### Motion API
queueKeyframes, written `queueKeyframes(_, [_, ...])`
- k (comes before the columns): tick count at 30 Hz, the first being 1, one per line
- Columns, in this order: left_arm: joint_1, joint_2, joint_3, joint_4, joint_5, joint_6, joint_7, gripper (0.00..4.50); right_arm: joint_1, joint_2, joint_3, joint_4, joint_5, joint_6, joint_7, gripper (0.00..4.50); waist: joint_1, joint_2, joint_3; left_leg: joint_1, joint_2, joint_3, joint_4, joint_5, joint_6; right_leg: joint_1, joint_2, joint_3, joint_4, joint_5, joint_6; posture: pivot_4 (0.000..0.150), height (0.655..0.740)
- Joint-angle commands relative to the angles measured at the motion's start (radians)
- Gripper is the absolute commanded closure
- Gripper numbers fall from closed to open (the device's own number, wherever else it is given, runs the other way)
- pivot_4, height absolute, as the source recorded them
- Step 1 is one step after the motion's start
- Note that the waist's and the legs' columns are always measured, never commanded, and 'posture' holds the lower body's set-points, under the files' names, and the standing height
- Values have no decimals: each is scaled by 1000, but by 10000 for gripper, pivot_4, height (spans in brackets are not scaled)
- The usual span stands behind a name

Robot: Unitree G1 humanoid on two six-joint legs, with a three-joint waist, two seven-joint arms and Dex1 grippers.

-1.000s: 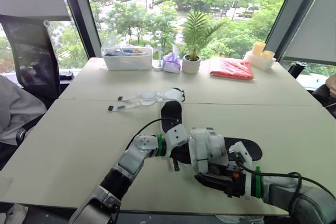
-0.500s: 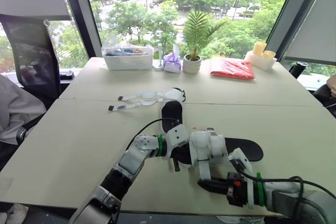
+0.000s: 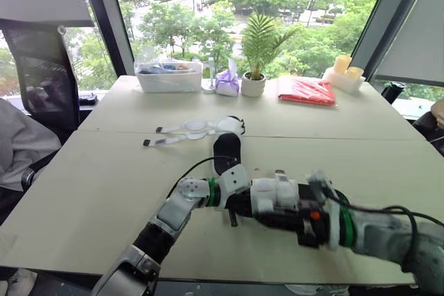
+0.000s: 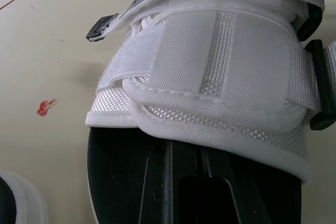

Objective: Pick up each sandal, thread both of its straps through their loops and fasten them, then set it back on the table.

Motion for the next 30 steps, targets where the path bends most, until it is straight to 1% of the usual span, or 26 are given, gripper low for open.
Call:
queueKeyframes(1, [20, -3, -36, 37, 29, 20, 0, 45000, -55, 74, -19, 82, 78, -26, -94, 44754, -1, 0, 0, 0, 0, 0, 0, 0, 0, 0, 0, 0, 0, 0, 0, 1500, 7400])
queueKeyframes(2, [22, -2, -36, 34, 29, 21, 0, 45000, -59, 90, -22, 104, 82, -28, -113, 44754, -1, 0, 0, 0, 0, 0, 0, 0, 0, 0, 0, 0, 0, 0, 0, 1500, 7400])
queueKeyframes(5, [32, 6, -30, 22, 28, 27, 5, 45000, -43, 132, -30, 141, 82, -35, -159, 33901, -4, 0, 0, 0, 0, 1, 0, 0, 0, 1, 0, 0, 0, 0, 0, 1500, 7400])
queueKeyframes(7, [37, 12, -28, 16, 28, 30, 8, 45000, -37, 142, -34, 148, 82, -34, -173, 24796, -5, 0, 0, 0, 0, 1, 0, 0, 0, 1, 0, 0, 0, 0, 0, 1500, 7400])
queueKeyframes(8, [39, 14, -28, 13, 27, 31, 9, 45000, -38, 144, -36, 150, 75, -35, -183, 18790, -5, 0, 0, 0, 0, 1, 0, 0, 0, 1, 0, 0, 1, 0, 0, 1500, 7400])
queueKeyframes(11, [44, 18, -28, 6, 26, 34, 10, 45000, -52, 136, -62, 160, 75, -42, -200, 3041, -7, 0, 0, 0, 0, 1, 0, 0, 0, 1, 0, 0, 1, 0, 0, 1500, 7400])
queueKeyframes(12, [46, 19, -28, 3, 26, 35, 10, 45000, -57, 125, -77, 158, 88, -41, -193, 479, -7, 1, 0, 0, 0, 1, 0, 0, 0, 1, 0, 0, 1, 0, 0, 1500, 7400])
queueKeyframes(15, [48, 22, -27, -4, 24, 39, 10, 45000, -87, 65, -106, 143, 90, -33, -141, 479, -6, 1, 0, 0, 0, 1, 0, 0, 0, 1, 0, 0, 1, 0, 1, 1500, 7400])
queueKeyframes(17, [49, 24, -26, -6, 20, 39, 5, 45000, -163, 8, -111, 159, 49, -47, -93, 479, -7, 1, 0, 0, 0, 1, 0, 0, 0, 0, 1, 0, 1, 0, 1, 1500, 7400])
queueKeyframes(19, [51, 23, -22, -8, 8, 39, -5, 45000, -248, -21, -103, 202, 7, -66, -63, 479, -7, 1, -1, 0, 0, 1, 0, 0, 0, 0, 1, 0, 1, 0, 1, 1500, 7400])
queueKeyframes(21, [56, 17, -13, -12, -16, 40, -22, 45000, -356, -49, -47, 268, -118, -108, -15, 479, -7, 1, -1, 0, 0, 1, 0, 0, 0, 0, 1, 0, 1, 0, 1, 1500, 7400])
queueKeyframes(22, [58, 12, -6, -15, -30, 44, -33, 45000, -402, -74, 18, 300, -222, -140, 26, 479, -8, 1, -1, 0, 0, 1, 0, 0, 0, -1, 1, 0, 1, 0, 1, 1500, 7400])
queueKeyframes(26, [65, 4, 14, -11, -67, 34, -59, 45000, -483, -134, 240, 404, -516, -258, 212, 479, -6, 1, -1, -1, 0, 2, -1, 0, 1, -6, 1, -1, 1, 0, 1, 1500, 7400])
queueKeyframes(28, [64, -5, 36, 11, -89, 17, -70, 45000, -527, -127, 318, 487, -585, -290, 339, 479, -8, 1, -1, -3, 0, 4, -1, 0, 1, -5, 1, 0, 1, 2, 3, 1500, 7400])
queueKeyframes(30, [61, -8, 47, 28, -100, 6, -78, 45000, -562, -113, 360, 555, -635, -316, 433, 479, -8, 1, -1, -3, -1, 6, 0, -1, 2, -5, 1, 0, 2, 2, 4, 1500, 7400])
